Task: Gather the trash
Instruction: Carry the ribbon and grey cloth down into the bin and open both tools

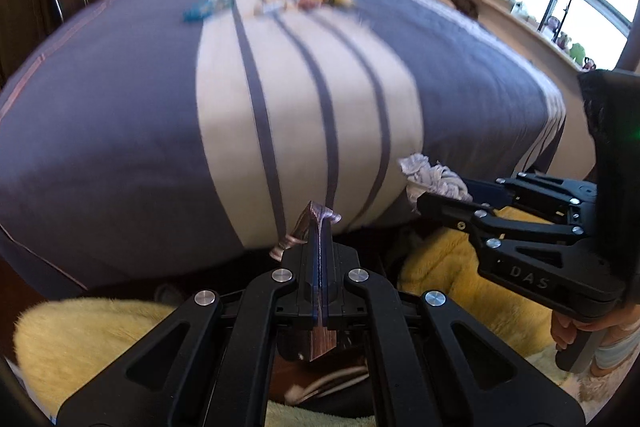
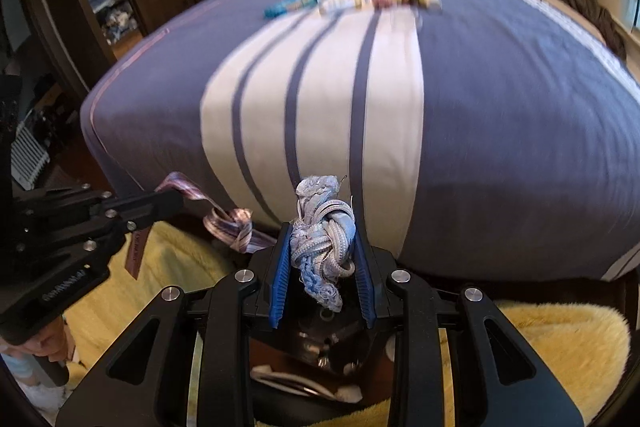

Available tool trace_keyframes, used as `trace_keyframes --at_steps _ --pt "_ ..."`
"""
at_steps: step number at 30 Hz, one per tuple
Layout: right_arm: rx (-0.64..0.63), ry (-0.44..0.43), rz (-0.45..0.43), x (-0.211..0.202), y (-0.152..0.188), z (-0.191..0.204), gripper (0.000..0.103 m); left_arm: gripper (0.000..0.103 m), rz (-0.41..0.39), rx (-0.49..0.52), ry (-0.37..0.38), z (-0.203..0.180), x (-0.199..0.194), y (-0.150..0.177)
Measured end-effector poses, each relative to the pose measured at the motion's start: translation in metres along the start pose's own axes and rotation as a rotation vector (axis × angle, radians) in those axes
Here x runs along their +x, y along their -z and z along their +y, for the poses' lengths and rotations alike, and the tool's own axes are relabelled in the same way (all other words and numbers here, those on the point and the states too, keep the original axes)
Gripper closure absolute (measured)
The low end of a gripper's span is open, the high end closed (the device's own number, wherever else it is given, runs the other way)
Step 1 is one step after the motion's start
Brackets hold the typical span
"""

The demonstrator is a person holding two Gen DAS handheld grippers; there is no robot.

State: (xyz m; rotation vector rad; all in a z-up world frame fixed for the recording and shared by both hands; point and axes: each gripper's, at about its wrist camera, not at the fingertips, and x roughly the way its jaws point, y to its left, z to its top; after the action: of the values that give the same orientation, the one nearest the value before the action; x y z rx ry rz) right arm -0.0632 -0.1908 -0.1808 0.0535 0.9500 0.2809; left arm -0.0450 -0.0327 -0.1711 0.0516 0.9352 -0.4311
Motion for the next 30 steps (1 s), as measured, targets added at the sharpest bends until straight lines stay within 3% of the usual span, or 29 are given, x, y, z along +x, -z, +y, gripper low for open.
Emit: trace_keyframes --at_steps 18,25,30 --pt "0.091 -0.007 0.230 0.077 0.039 -0.025 0.073 0.103 0.343 -0.058 0.047 0.017 0.124 0.057" --pt "0.104 -0.019 0.320 0.106 0.042 -0.028 0.072 0.103 0.390 -0.089 0.081 0.019 0.142 0.061" --pt "0.115 -0.014 0.337 0.113 0.038 -0.031 0.070 0.101 0.400 -0.090 0.084 0.019 0.145 0.061"
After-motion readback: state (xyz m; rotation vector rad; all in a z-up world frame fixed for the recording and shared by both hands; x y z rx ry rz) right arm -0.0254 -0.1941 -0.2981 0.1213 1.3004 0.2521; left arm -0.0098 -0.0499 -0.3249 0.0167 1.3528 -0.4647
